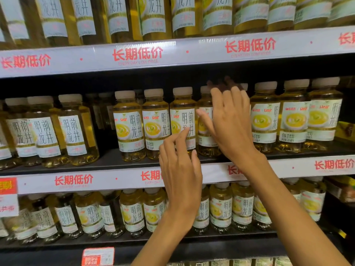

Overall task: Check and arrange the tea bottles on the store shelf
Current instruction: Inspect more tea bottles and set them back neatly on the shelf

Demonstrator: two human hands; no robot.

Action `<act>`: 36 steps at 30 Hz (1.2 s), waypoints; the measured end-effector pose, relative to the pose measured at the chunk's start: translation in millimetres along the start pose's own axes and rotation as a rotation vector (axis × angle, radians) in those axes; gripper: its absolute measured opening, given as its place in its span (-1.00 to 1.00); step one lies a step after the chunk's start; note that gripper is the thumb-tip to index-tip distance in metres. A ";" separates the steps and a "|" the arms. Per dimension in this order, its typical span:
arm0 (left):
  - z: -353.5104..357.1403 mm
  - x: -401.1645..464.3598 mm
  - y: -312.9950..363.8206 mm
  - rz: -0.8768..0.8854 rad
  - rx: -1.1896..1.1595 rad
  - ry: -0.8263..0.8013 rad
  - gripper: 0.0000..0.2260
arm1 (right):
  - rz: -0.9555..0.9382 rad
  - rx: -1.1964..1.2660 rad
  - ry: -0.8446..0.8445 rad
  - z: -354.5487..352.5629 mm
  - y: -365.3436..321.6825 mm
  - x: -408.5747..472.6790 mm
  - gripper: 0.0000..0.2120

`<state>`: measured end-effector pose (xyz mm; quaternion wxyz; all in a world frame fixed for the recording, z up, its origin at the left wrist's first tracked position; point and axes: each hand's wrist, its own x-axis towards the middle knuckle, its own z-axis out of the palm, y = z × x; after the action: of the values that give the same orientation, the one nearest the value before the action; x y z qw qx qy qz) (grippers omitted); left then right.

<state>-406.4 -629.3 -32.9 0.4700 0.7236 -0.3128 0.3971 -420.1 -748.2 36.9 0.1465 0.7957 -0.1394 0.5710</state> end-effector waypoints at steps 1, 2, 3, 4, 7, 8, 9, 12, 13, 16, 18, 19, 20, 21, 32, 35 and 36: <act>-0.2 -0.3 0.8 0.004 -0.008 -0.007 -0.56 | 0.001 0.007 0.003 0.5 -0.2 -0.4 -0.55; -0.3 -0.6 1.5 0.009 -0.018 -0.013 -0.56 | 0.010 0.043 0.005 0.1 -0.5 -0.4 -0.56; -0.5 -1.1 1.8 0.015 -0.029 -0.017 -0.57 | 0.022 0.101 0.010 -1.1 -0.6 -0.5 -0.56; -0.5 -1.7 1.8 0.020 -0.042 -0.022 -0.57 | 0.034 0.173 0.018 -3.2 -0.6 -0.7 -0.55; -1.2 -4.5 1.1 0.025 -0.125 -0.065 -0.57 | 0.058 0.441 0.077 -14.2 -0.3 -5.7 -0.48; -1.6 -5.2 0.9 0.024 -0.161 -0.089 -0.57 | 0.061 0.559 0.100 -18.2 0.2 -9.2 -0.44; -1.6 -5.7 1.0 0.024 -0.190 -0.117 -0.56 | 0.071 0.679 0.107 -22.0 0.6 -13.4 -0.38; -0.9 -7.4 2.7 0.014 -0.253 -0.201 -0.49 | 0.156 0.939 -0.003 -32.7 0.7 -24.8 -0.22; -0.1 -7.8 3.5 0.008 -0.278 -0.227 -0.46 | 0.172 0.996 -0.060 -36.2 0.2 -27.5 -0.23; 1.6 -10.2 6.7 -0.003 -0.363 -0.300 -0.38 | 0.161 1.067 -0.104 -47.3 0.7 -32.5 -0.35; 0.0 -11.1 10.4 -0.036 -0.458 -0.349 -0.33 | 0.172 1.138 -0.091 -57.8 2.1 -32.5 -0.40; -1.8 -11.5 12.9 -0.071 -0.521 -0.375 -0.32 | 0.187 1.207 -0.101 -63.1 2.9 -31.8 -0.41; -3.9 -12.4 15.2 -0.109 -0.583 -0.395 -0.34 | 0.202 1.283 -0.124 -68.0 3.7 -31.6 -0.40; -6.1 -14.0 17.2 -0.140 -0.636 -0.407 -0.36 | 0.212 1.340 -0.156 -72.0 4.7 -31.7 -0.39; -30.7 -38.3 21.3 -0.384 -0.945 -0.713 -0.61 | 0.450 1.697 -0.491 -75.9 16.4 -39.7 -0.73; -27.4 -41.1 23.7 -0.388 -0.963 -0.616 -0.62 | 0.548 1.650 -0.367 -74.8 16.8 -43.8 -0.67; -26.5 -41.9 25.0 -0.371 -0.958 -0.577 -0.62 | 0.568 1.656 -0.342 -75.1 17.7 -45.0 -0.62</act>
<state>-455.0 -610.4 -52.1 0.7020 0.5519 -0.4409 -0.0905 -506.0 -732.5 18.4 -0.6451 0.6562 0.1058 0.3770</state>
